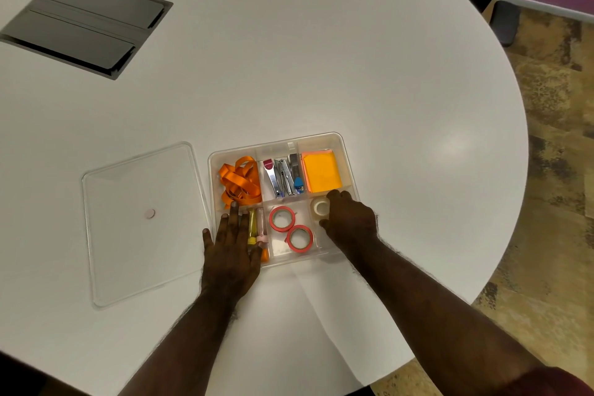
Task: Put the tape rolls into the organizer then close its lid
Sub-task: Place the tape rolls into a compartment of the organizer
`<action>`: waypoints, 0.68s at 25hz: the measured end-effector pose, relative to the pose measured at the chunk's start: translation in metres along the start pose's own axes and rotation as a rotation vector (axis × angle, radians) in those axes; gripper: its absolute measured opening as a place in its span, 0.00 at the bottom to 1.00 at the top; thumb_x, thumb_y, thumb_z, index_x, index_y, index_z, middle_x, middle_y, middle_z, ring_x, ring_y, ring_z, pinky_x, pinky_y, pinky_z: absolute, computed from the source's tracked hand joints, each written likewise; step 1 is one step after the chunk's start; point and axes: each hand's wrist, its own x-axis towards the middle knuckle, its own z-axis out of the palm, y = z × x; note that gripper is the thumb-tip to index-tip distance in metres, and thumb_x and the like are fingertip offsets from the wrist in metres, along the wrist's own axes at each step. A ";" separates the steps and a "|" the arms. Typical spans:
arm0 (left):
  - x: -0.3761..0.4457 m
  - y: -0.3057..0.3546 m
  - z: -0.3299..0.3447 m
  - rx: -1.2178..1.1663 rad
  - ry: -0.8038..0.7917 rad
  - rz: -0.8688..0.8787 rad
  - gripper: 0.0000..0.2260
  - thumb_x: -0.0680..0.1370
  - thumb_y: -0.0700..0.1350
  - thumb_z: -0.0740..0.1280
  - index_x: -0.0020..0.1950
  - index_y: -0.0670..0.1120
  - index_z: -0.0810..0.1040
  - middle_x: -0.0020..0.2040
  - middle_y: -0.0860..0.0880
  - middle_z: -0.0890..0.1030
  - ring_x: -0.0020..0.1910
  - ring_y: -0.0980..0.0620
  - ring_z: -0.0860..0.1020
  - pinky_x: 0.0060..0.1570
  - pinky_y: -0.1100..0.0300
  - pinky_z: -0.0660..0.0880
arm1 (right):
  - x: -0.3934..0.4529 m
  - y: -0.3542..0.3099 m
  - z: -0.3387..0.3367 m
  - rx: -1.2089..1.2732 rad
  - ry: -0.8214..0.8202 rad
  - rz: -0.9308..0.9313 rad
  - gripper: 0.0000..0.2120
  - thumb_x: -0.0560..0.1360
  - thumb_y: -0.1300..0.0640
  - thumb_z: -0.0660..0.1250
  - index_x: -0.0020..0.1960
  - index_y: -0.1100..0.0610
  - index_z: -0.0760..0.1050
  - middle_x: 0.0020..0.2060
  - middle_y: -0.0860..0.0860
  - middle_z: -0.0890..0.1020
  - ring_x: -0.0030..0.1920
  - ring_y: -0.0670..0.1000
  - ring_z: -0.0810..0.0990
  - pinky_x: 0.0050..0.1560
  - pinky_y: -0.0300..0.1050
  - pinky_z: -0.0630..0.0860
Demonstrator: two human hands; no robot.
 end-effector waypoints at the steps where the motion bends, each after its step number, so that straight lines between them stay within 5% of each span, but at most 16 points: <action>1: 0.000 0.000 0.000 0.002 -0.001 0.000 0.33 0.77 0.62 0.46 0.78 0.48 0.51 0.80 0.46 0.48 0.78 0.42 0.52 0.73 0.34 0.48 | 0.001 -0.001 0.001 0.037 0.022 0.022 0.25 0.73 0.45 0.71 0.64 0.55 0.70 0.58 0.54 0.81 0.51 0.56 0.84 0.51 0.49 0.80; 10: 0.001 -0.001 0.002 0.002 -0.038 -0.027 0.32 0.77 0.61 0.49 0.78 0.50 0.46 0.80 0.48 0.43 0.79 0.44 0.49 0.74 0.34 0.47 | 0.000 0.003 0.013 0.109 0.029 0.056 0.27 0.71 0.45 0.73 0.66 0.55 0.72 0.61 0.53 0.81 0.56 0.56 0.83 0.55 0.51 0.79; 17: 0.000 0.000 -0.001 0.001 -0.031 -0.010 0.32 0.77 0.61 0.45 0.78 0.49 0.46 0.80 0.47 0.43 0.79 0.44 0.49 0.74 0.34 0.48 | 0.002 0.007 0.009 0.128 0.092 0.063 0.17 0.73 0.49 0.72 0.59 0.53 0.76 0.55 0.52 0.83 0.50 0.57 0.84 0.50 0.50 0.80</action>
